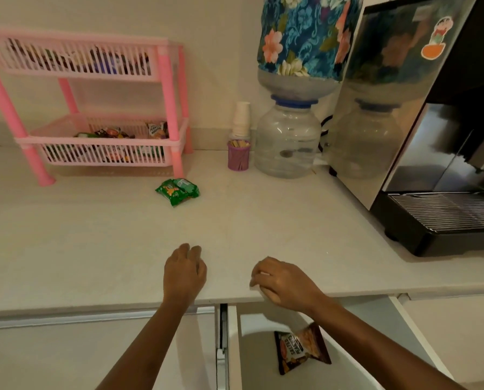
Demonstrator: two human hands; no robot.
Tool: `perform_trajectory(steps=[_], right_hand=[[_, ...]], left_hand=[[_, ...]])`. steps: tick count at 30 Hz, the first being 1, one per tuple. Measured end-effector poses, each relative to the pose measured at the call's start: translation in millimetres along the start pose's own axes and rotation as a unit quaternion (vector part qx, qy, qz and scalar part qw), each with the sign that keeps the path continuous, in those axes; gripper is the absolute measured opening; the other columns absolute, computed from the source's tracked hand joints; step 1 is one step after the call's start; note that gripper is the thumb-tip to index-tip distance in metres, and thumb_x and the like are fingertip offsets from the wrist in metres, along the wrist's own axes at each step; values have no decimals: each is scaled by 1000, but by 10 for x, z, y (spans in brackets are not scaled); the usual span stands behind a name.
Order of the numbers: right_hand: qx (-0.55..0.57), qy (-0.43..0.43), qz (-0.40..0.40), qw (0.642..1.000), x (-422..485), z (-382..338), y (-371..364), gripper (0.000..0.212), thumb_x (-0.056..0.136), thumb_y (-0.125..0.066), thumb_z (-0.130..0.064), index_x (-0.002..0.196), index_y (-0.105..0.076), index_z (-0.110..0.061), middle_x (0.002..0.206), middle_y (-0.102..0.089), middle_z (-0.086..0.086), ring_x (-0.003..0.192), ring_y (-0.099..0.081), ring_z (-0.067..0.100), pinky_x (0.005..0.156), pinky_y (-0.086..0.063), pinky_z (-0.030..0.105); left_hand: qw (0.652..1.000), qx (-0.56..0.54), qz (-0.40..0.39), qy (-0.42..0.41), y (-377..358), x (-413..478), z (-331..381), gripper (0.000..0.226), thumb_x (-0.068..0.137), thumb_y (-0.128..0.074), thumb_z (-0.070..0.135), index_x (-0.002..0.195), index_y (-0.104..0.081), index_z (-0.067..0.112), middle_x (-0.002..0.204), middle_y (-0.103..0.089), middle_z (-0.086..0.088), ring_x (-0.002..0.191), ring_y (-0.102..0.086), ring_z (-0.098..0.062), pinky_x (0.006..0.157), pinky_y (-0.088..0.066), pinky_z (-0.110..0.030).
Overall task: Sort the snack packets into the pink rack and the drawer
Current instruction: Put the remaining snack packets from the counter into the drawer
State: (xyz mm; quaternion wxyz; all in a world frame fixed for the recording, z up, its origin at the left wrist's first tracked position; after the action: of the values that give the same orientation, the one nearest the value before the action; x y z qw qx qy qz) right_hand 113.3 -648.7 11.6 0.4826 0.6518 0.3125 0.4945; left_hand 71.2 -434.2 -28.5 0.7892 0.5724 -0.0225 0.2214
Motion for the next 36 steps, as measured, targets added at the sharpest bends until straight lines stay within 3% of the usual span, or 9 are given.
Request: perform_trajectory(steps=[4,7,10,13,18,29,33,36], right_hand=[[27,-57,41,997,463,85,-98,17,80,-61,-5,94,-72,-8,102,-70,15,96,-67,28,64,-56,30],[61,-108,41,991,843,209,-313,32,92,-51,-21,122,-60,-14,134,-53,14,127,-47,24,90,-48,33],[54,-152,-19,987,1265,317,-527,45,96,-43,-34,139,-39,-23,151,-32,5,139,-26,17,102,-38,34],[51,-182,-33,981,1685,399,-701,51,95,-43,-37,142,-32,-24,152,-26,6,140,-22,18,104,-40,37],[60,-234,-50,969,2346,502,-924,55,93,-46,-36,142,-30,-19,151,-26,12,137,-26,27,104,-38,42],[26,-217,-62,974,3152,559,-1263,51,94,-46,-31,141,-32,-17,145,-32,20,130,-36,35,102,-41,45],[-8,-228,-68,971,3143,581,-1339,51,94,-42,-11,141,-31,-25,145,-28,21,118,-44,39,97,-42,44],[29,-245,-52,968,3075,586,-1333,46,92,-40,-4,134,-44,-22,143,-30,21,116,-44,39,96,-42,43]], left_hand=[[999,30,-15,-10,37,174,-169,23,87,-52,9,105,-62,1,99,-62,-19,85,-59,-35,71,-51,-38],[998,62,-25,0,29,394,-387,30,92,-40,18,116,-55,7,110,-57,-13,100,-54,-28,84,-45,-36],[994,98,-44,31,-14,591,-617,41,97,-30,28,134,-40,14,133,-47,-11,123,-43,-25,103,-38,-34],[991,103,-64,61,-93,738,-778,46,98,-28,33,141,-32,15,146,-35,-14,135,-33,-28,113,-30,-38],[994,75,-48,61,-179,990,-853,45,97,-32,28,139,-36,13,147,-36,-14,136,-33,-27,114,-28,-40],[994,67,-46,75,-283,1176,-922,48,97,-26,30,142,-30,16,151,-32,-12,140,-27,-26,117,-22,-40],[994,59,-51,75,-278,1173,-920,49,97,-25,30,143,-27,16,154,-26,-11,143,-22,-26,119,-17,-40],[994,58,-51,75,-271,1171,-921,49,97,-25,31,143,-28,15,154,-25,-10,143,-20,-26,119,-16,-39]])
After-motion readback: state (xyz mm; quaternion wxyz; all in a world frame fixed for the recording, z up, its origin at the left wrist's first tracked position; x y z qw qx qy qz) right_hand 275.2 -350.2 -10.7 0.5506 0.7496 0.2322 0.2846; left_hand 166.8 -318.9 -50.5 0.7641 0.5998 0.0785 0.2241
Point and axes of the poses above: each hand's wrist, its own x-axis towards the middle knuckle, its own y-axis out of the back of the hand, z = x × y, the point moved 1 cm from there along x, towards the middle knuckle
